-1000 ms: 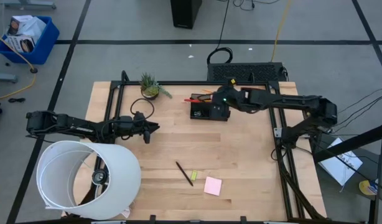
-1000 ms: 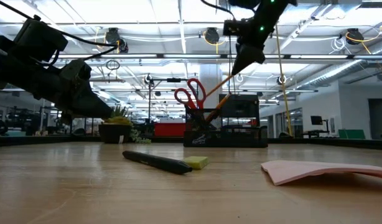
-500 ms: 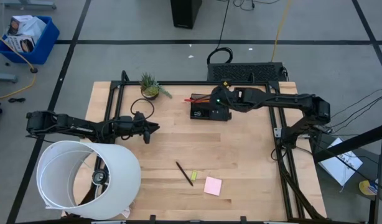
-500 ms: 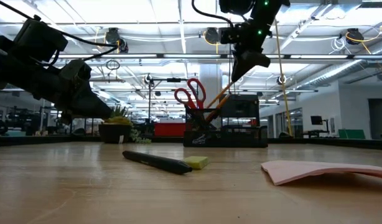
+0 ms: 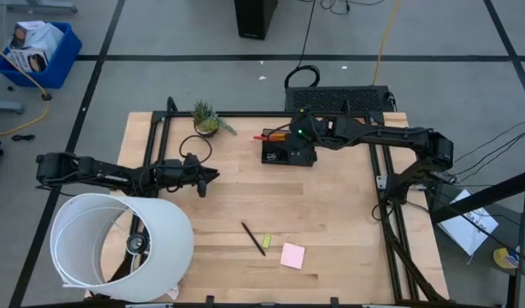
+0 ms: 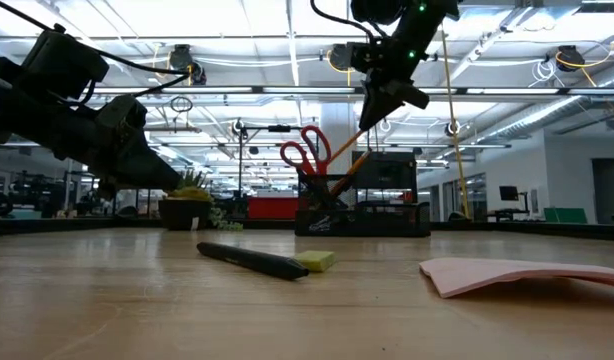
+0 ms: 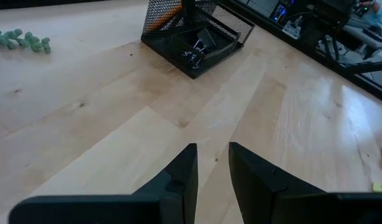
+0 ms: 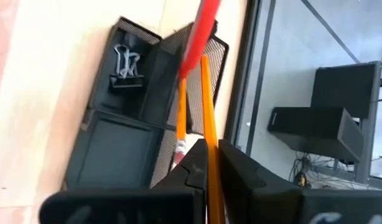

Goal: Pick and place office supplies into organizer
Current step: Put the orange pencil into the desk organizer

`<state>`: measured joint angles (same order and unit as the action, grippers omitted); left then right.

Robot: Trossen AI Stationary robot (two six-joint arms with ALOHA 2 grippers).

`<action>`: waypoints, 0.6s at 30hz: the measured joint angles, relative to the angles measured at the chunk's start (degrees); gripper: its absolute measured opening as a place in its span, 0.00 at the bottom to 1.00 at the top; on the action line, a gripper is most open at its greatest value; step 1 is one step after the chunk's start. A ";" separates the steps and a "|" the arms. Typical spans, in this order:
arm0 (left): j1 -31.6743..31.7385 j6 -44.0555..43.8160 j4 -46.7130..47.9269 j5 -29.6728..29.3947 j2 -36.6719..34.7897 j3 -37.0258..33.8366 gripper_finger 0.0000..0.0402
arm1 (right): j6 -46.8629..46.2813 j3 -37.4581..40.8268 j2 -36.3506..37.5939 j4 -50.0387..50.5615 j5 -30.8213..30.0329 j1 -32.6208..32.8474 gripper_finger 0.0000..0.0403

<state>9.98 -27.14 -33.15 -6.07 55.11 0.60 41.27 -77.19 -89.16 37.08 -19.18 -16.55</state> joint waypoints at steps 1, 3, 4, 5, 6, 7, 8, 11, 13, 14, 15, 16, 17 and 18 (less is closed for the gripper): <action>0.00 0.01 0.00 0.00 0.01 0.00 0.23 | 0.21 -0.02 -0.36 -0.29 0.00 -0.06 0.04; 0.00 0.39 -0.01 0.00 0.00 0.00 0.23 | 1.44 0.00 -1.21 -0.22 0.05 -0.06 0.05; 0.00 0.53 -0.02 -0.02 0.00 0.00 0.23 | 2.26 -0.01 -2.00 -0.28 0.01 -0.02 0.06; 0.00 0.64 -0.04 -0.02 -0.01 0.00 0.23 | 3.03 -0.03 -2.86 -0.53 -0.21 0.06 0.07; 0.00 0.82 -0.06 -0.02 -0.01 0.00 0.23 | 3.42 -0.04 -3.89 -0.54 -0.24 0.14 0.09; 0.00 0.96 -0.13 -0.02 -0.01 0.00 0.23 | 3.54 -0.04 -5.02 -0.37 -0.27 0.14 0.10; 0.00 0.96 -0.17 -0.03 0.00 0.00 0.23 | 3.65 -0.04 -6.05 -0.41 -0.57 0.14 0.11; 0.00 1.32 -0.13 -0.02 0.00 -0.02 0.23 | 3.81 -0.10 -7.98 -0.33 -3.23 0.19 0.15; 0.00 1.42 -0.13 -0.04 0.01 0.00 0.23 | 3.88 -0.66 -8.38 -0.42 -3.29 0.23 0.17; 0.00 1.50 -0.13 -0.02 0.01 0.00 0.23 | 3.90 -1.12 -8.40 -0.43 -3.67 0.49 0.19; 0.00 1.63 -0.13 -0.03 0.01 -0.02 0.23 | 4.00 -1.50 -8.38 -0.60 -4.70 0.90 0.20; 0.00 1.85 -0.11 -0.04 -0.02 -0.02 0.23 | 4.27 -1.95 -8.20 -0.93 -5.50 1.37 0.22; 0.00 2.03 -0.11 -0.02 0.01 -0.01 0.23 | 4.69 -2.18 -7.82 -1.82 -5.95 1.84 0.23; 0.00 2.03 -0.11 -0.03 0.00 0.00 0.23 | 5.31 -2.35 -7.42 -2.78 -6.18 2.36 0.24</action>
<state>9.98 -25.10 -33.26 -6.10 55.10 0.60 46.58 -79.54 -96.58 34.30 -25.35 -14.18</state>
